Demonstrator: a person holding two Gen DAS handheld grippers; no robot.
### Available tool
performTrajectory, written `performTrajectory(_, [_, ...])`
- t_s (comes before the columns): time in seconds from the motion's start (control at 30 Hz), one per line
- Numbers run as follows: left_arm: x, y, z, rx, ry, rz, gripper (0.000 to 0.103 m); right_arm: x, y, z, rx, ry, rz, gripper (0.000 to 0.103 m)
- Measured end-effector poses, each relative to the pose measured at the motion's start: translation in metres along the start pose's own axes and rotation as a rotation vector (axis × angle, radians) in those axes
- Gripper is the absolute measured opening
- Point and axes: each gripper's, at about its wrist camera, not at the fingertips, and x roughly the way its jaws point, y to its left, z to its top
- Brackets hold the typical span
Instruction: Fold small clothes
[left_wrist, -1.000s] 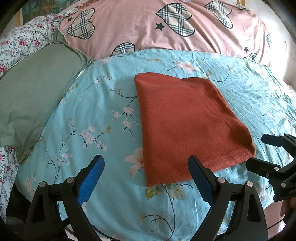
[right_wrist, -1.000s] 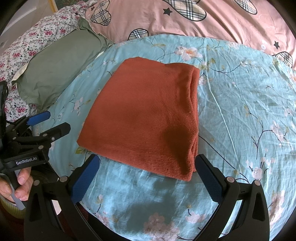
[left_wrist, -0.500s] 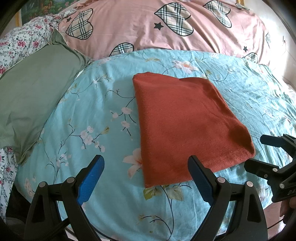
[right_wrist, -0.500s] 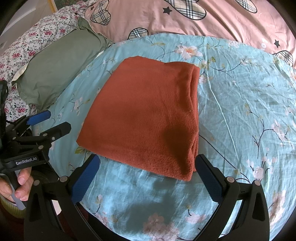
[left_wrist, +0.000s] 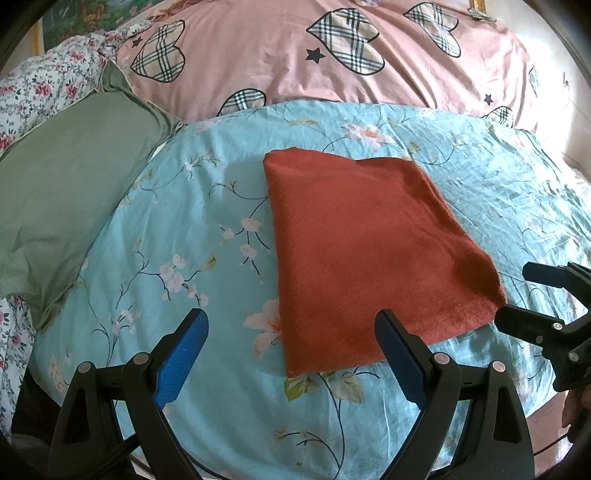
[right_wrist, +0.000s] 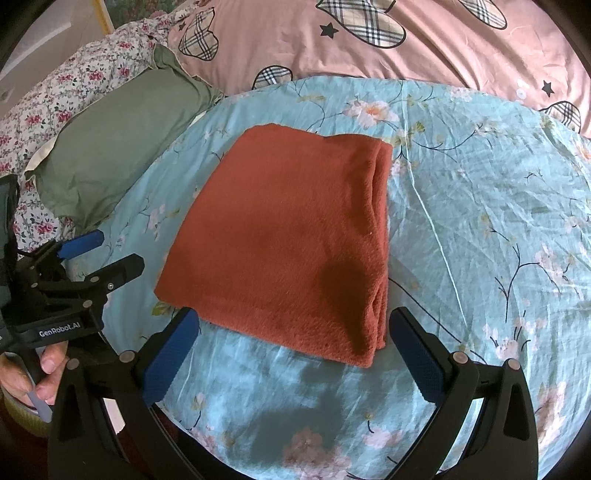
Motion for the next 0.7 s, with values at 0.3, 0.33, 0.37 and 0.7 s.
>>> performTrajectory(0.3, [0.007, 0.003, 0.007, 0.009, 0.002, 0.005, 0.092, 0.008, -0.012, 0.008, 0.010, 0.001, 0.001, 0.103])
performTrajectory(0.33, [0.009, 0.005, 0.008, 0.005, 0.004, 0.011, 0.093, 0.010, -0.014, 0.008, 0.015, 0.006, -0.002, 0.103])
performTrajectory(0.37, [0.013, 0.009, 0.009, -0.003, 0.011, 0.019, 0.093, 0.012, -0.016, 0.009, 0.018, 0.012, -0.005, 0.103])
performTrajectory(0.7, [0.031, 0.019, 0.019, -0.042, 0.050, 0.018, 0.093, 0.027, -0.024, 0.024, 0.031, 0.022, 0.010, 0.103])
